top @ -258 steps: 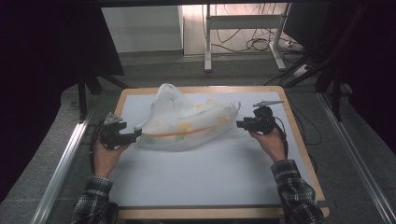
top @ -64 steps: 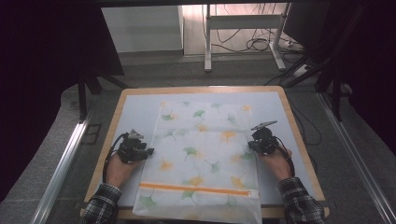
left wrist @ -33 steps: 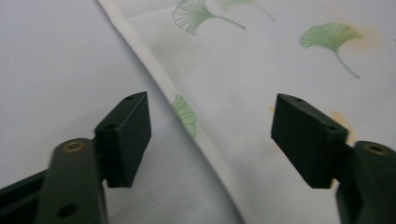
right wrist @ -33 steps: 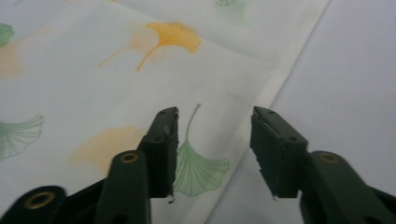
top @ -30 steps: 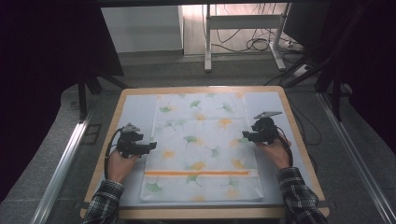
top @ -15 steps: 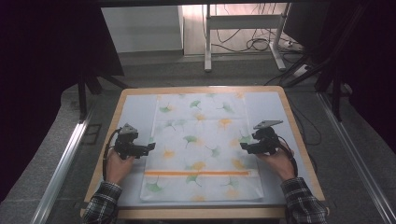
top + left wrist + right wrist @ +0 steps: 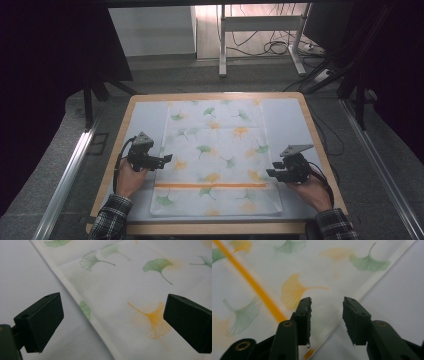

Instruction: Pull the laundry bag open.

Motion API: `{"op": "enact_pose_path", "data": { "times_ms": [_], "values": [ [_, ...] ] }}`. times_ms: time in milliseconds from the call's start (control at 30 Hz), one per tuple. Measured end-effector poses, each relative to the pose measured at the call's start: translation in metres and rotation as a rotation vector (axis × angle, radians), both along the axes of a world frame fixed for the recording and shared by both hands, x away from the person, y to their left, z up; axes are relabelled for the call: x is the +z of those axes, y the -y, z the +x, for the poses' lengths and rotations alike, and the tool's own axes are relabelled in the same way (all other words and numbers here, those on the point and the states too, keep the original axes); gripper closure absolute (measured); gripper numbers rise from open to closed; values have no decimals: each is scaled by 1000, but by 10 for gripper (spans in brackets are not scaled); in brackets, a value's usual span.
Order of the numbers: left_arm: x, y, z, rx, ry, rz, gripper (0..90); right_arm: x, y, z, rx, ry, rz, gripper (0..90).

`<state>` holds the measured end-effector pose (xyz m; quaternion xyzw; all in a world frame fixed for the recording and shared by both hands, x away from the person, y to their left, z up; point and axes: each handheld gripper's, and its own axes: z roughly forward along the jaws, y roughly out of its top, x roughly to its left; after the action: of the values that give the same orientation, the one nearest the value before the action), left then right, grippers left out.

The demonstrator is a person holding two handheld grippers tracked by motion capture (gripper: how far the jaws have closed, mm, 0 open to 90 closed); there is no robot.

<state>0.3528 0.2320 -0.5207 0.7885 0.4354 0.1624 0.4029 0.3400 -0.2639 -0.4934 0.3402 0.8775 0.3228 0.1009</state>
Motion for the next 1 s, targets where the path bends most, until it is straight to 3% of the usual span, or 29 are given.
{"op": "enact_pose_path", "data": {
  "times_ms": [167,267,300,367,467,533,767,833,1000],
  "values": [
    [1,6,-1,-49,-2,0,21,0,8,-24,27,-14,2,675],
    [3,17,-3,-80,1,26,37,-3,16,-40,52,-38,13,752],
    [3,17,-3,-80,1,26,45,-3,16,-40,52,-38,13,752],
    [3,27,-4,-104,-3,64,74,-5,20,-46,81,-53,28,790],
    [3,34,-5,-113,-4,71,119,-4,20,-49,110,-62,46,804],
    [3,44,-5,-153,-11,69,143,-7,16,-51,154,-69,19,817],
    [3,61,-8,-224,-21,74,192,-15,11,-50,197,-99,-39,825],
    [4,67,-9,-245,-22,70,198,-15,9,-51,210,-79,-60,844],
    [9,90,-9,-324,-17,14,199,-16,7,-53,226,-56,-78,874]
  ]
}}
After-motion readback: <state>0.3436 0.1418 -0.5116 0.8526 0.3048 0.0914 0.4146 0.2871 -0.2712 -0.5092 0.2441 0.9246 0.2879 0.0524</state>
